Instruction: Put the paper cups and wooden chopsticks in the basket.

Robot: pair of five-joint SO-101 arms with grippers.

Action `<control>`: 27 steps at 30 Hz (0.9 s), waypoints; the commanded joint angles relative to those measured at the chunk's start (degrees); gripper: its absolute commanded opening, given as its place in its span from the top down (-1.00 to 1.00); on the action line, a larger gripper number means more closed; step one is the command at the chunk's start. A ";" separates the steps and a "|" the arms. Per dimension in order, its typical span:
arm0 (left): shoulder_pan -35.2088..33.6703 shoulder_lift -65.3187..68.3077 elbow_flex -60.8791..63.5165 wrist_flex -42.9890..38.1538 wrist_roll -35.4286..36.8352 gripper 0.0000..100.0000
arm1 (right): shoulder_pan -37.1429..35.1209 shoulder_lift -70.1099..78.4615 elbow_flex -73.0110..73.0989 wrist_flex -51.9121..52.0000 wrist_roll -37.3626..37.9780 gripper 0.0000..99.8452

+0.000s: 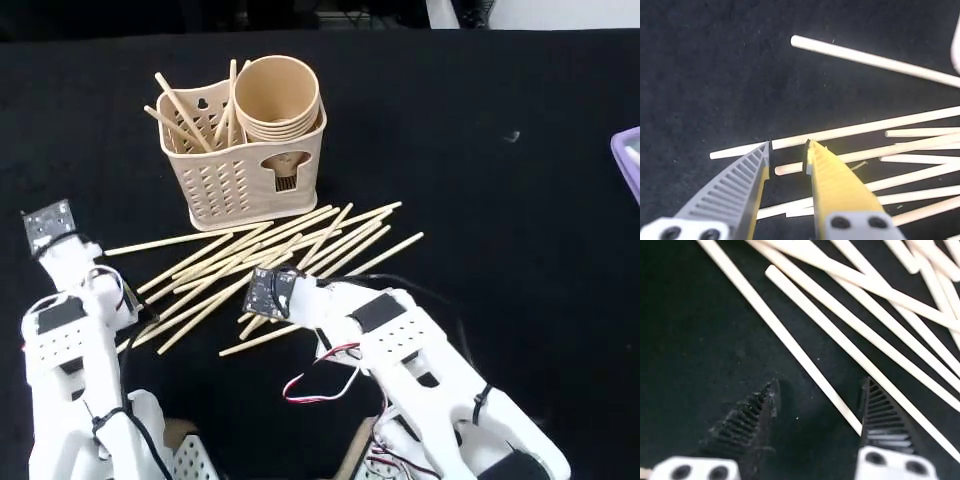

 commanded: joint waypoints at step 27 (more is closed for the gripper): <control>-0.57 -0.97 4.26 -6.51 1.05 0.74 | -4.48 21.14 -19.74 12.22 5.63 0.98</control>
